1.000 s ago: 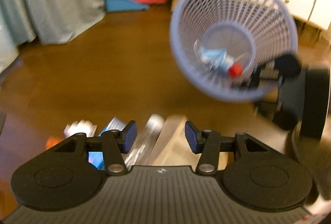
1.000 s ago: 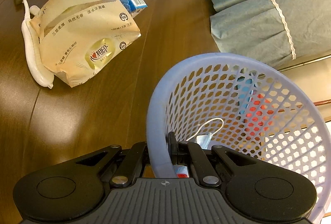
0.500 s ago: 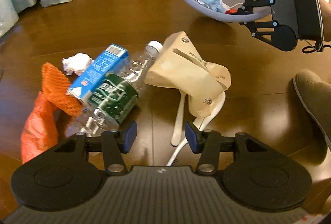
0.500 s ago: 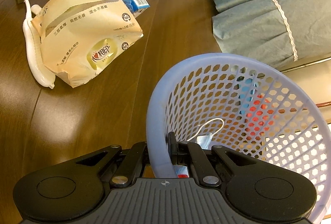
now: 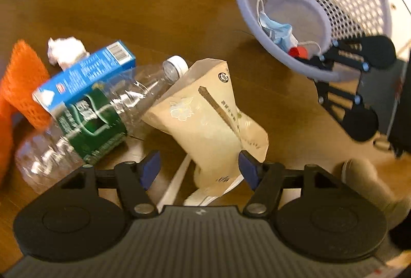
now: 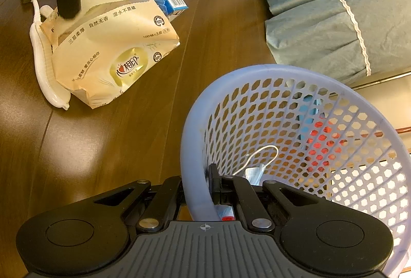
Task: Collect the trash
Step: 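Grasp the beige paper bag by its corner with the left tool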
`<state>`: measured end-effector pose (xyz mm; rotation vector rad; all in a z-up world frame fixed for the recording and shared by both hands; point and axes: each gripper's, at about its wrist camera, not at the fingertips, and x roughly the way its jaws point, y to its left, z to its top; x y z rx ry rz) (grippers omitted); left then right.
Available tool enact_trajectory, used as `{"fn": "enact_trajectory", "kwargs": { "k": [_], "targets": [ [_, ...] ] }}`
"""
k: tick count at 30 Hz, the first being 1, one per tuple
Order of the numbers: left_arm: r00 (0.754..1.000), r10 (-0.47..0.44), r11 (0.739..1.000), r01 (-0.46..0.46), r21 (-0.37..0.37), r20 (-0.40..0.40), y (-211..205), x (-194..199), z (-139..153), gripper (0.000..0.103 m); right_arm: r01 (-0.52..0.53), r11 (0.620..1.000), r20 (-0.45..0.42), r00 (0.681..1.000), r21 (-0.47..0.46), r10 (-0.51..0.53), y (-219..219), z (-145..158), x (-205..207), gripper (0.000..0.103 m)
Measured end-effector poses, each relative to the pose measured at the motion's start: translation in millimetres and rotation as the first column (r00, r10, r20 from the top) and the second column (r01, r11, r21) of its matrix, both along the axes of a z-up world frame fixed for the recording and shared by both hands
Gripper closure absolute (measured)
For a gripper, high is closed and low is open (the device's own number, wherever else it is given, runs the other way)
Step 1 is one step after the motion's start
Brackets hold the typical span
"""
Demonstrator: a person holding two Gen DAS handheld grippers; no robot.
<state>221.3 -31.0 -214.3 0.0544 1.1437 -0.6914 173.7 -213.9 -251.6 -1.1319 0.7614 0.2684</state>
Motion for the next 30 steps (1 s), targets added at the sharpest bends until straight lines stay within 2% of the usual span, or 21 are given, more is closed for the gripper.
{"fn": "enact_trajectory", "kwargs": {
  "k": [2,6,9,14,16,22,30],
  "targets": [
    [1.0,0.021,1.0,-0.021,-0.013,-0.018,-2,4,-3,0.046,0.001,1.0,0.001,1.0,0.002,-0.001,0,0,0,0.103],
    [0.999,0.038,0.999,-0.039,-0.001,-0.033,-5,6,-6,0.071,0.006,1.0,0.003,1.0,0.009,-0.006,-1,1,-1,0.103],
    [0.999,0.038,0.999,-0.038,0.014,-0.027,-5,7,-5,0.084,0.007,1.0,0.004,1.0,0.011,-0.007,0,1,-2,0.103],
    [1.0,0.022,0.999,-0.022,0.047,-0.009,-6,4,-4,0.1,0.007,1.0,0.002,1.0,0.011,-0.007,-1,1,-2,0.103],
    [1.0,0.006,0.998,-0.006,0.066,0.009,-8,0,0,0.103,0.008,1.0,0.002,1.0,0.012,-0.008,-1,1,-2,0.103],
    [0.999,-0.021,0.995,0.017,0.1,0.042,-13,-6,6,0.103,0.009,1.0,0.003,1.0,0.012,-0.009,-1,1,-3,0.103],
    [0.998,-0.027,0.995,0.021,0.092,0.059,-15,-5,14,0.103,0.009,1.0,0.002,1.0,0.014,-0.009,-2,1,-2,0.103]
  ]
}}
